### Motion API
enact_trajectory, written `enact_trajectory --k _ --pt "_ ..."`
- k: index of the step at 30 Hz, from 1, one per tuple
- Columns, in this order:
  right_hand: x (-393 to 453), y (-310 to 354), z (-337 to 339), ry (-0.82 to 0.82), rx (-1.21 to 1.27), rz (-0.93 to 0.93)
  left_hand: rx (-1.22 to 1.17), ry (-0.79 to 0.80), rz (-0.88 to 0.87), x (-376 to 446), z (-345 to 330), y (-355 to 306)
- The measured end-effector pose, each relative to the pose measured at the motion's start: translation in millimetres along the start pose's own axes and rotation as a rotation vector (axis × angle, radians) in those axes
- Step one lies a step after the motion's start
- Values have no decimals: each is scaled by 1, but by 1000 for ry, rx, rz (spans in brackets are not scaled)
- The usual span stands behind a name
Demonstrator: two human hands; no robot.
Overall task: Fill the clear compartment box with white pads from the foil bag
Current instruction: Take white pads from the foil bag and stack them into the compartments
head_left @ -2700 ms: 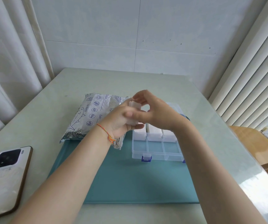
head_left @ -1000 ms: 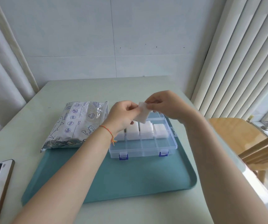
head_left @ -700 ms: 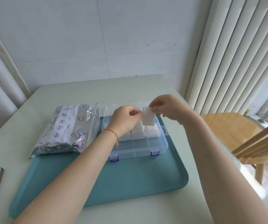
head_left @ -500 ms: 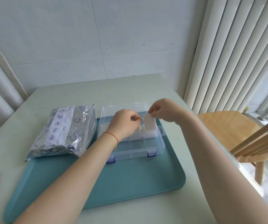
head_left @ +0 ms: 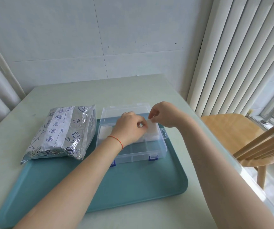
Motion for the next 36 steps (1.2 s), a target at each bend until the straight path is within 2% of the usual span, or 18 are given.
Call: enact_trajectory --k 7,11,17,19,21,24,25,28,30,36 --pt "-2 10 -3 -106 -168 76 13 5 17 0 -2 1" --pt "-5 9 -2 -141 -190 49 46 65 44 1 -6 2" --pt "-8 7 -12 -38 -279 0 112 159 59 2 -9 -1" --pt "-7 13 -9 -69 -256 11 111 105 40 2 2 -1" --pt "-7 27 -3 -139 -215 51 94 -36 57 -2 25 5" --pt "-6 60 -1 -175 -134 145 174 -321 179 -22 77 33" --pt "-6 73 -5 -165 -108 181 236 -360 234 -31 92 48" --pt "-2 108 -24 -125 -91 256 421 -225 371 -50 112 87" --pt "1 128 -41 -94 -85 279 450 -175 385 -59 115 103" --pt "10 166 -79 -32 -94 289 229 -345 396 -84 135 141"
Point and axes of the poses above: each hand's wrist, its own x-axis towards the middle knuckle, its own z-axis out of the back of the hand, y = z × x, the point moved 8 cm from there along x, towards the middle knuckle, and after that the axes turned 6 degrees about -z, right-handed, at the moved point
